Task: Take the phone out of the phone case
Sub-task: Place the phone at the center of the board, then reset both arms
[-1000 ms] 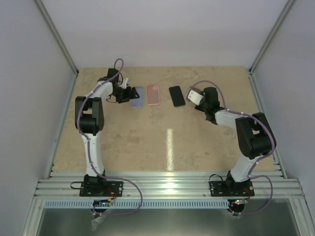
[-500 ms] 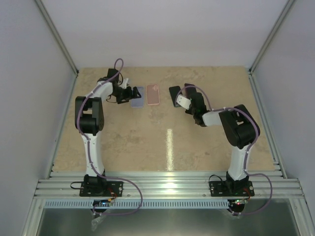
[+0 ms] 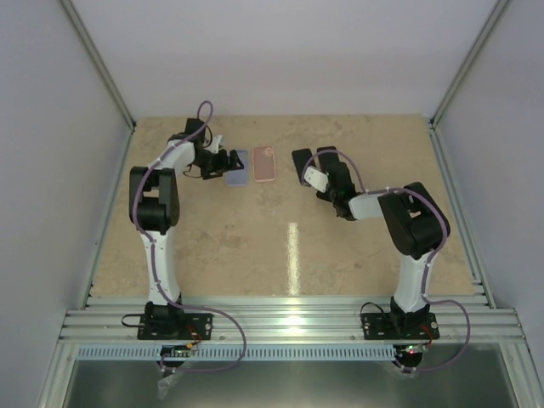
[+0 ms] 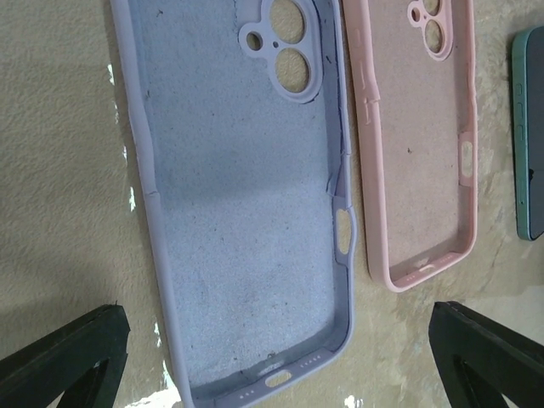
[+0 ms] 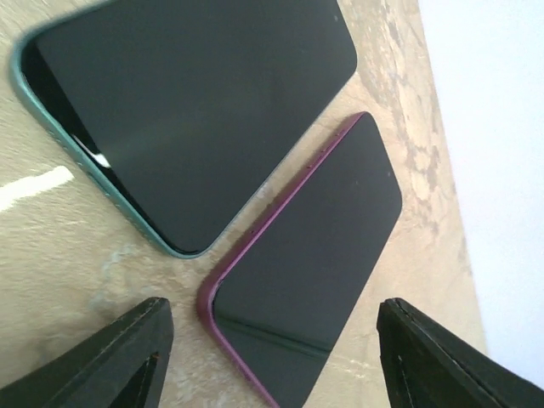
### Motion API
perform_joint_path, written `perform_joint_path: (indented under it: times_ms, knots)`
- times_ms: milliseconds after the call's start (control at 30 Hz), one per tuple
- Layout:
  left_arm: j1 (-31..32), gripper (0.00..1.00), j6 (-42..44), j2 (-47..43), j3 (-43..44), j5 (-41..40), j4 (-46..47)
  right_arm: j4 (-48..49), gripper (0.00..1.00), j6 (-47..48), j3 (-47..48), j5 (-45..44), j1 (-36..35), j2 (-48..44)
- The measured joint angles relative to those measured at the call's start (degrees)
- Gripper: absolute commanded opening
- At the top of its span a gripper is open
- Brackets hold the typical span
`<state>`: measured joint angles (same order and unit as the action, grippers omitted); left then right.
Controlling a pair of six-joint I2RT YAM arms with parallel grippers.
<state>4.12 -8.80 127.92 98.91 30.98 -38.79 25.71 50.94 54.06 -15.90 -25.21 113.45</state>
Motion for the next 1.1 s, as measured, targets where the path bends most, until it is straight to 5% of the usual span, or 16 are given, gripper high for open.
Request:
perform_joint_path:
  times_ms: [167, 467, 767, 1100]
  knots:
    - [0.0, 0.99, 0.2, -1.7, 0.0, -0.3, -1.0, -8.4, 0.97, -3.1, 0.3, 2.5, -0.1, -4.3]
    - [0.0, 1.00, 3.5, -10.4, 0.0, -1.4, -5.4, -30.4, 0.98, -12.4, 10.7, 10.7, 1.3, -16.9]
    - [0.0, 0.99, 9.0, -27.7, -2.6, -4.7, -9.0, -46.6, 0.98, -25.1, 23.4, 21.4, 11.2, -29.9]
    - [0.0, 1.00, 11.0, -48.5, -24.2, -8.6, -5.1, -52.5, 0.98, -36.4, 12.3, 29.3, 20.8, -47.9]
